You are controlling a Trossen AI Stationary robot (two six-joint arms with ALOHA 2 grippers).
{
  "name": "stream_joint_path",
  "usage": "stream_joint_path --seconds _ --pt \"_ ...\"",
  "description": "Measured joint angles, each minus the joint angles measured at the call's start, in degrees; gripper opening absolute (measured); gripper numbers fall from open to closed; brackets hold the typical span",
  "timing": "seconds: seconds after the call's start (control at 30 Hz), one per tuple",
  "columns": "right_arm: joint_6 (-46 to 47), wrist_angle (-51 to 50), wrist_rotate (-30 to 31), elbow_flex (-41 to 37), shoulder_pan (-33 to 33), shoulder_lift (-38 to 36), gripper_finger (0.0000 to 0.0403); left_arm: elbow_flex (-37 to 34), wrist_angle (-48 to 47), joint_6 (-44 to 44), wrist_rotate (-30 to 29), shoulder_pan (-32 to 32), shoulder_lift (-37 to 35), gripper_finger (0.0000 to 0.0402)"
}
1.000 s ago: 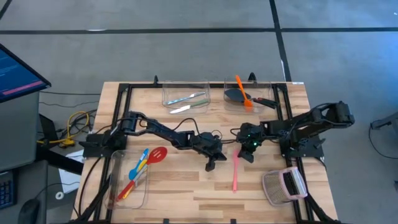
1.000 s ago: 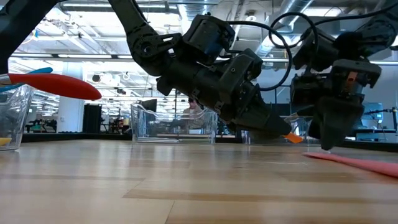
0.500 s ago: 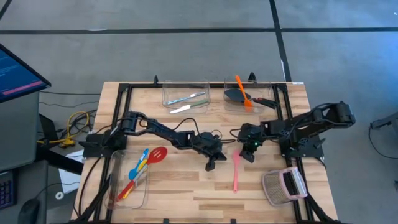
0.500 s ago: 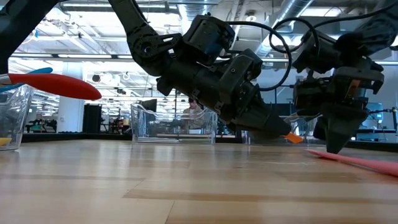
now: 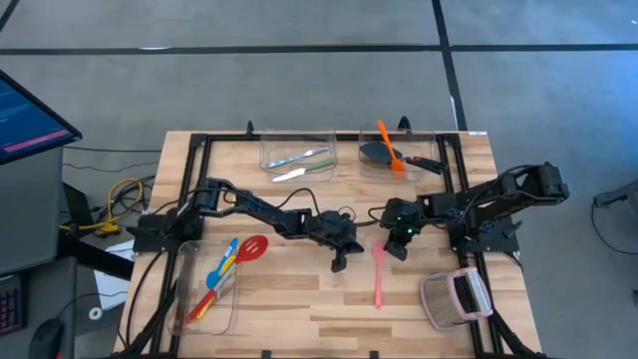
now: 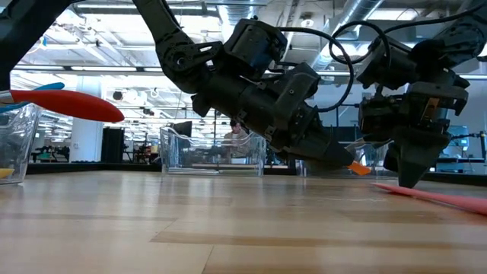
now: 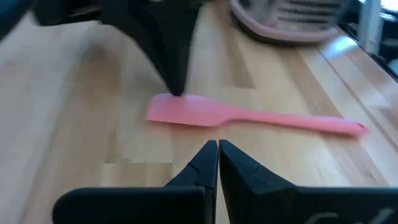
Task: Pick & Place Kitchen Items
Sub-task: Put the pink spatula into the top right transparent bin
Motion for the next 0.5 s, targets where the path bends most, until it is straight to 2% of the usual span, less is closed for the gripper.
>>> stream_joint_path --seconds 0.2,0.3,0.5 --pt "0.4 0.1 0.3 0.0 0.3 0.0 0.0 0.0 1.1 -16.3 -8.9 0.1 0.0 0.0015" --pt "0.4 0.1 0.9 0.0 1.0 0.0 0.0 0.0 1.2 -23.8 -9.5 0.4 0.0 0.0034" --pt "0.0 0.2 2.6 0.0 2.4 0.0 0.0 0.0 1.6 -31.0 -9.6 0.2 0.0 0.0071"
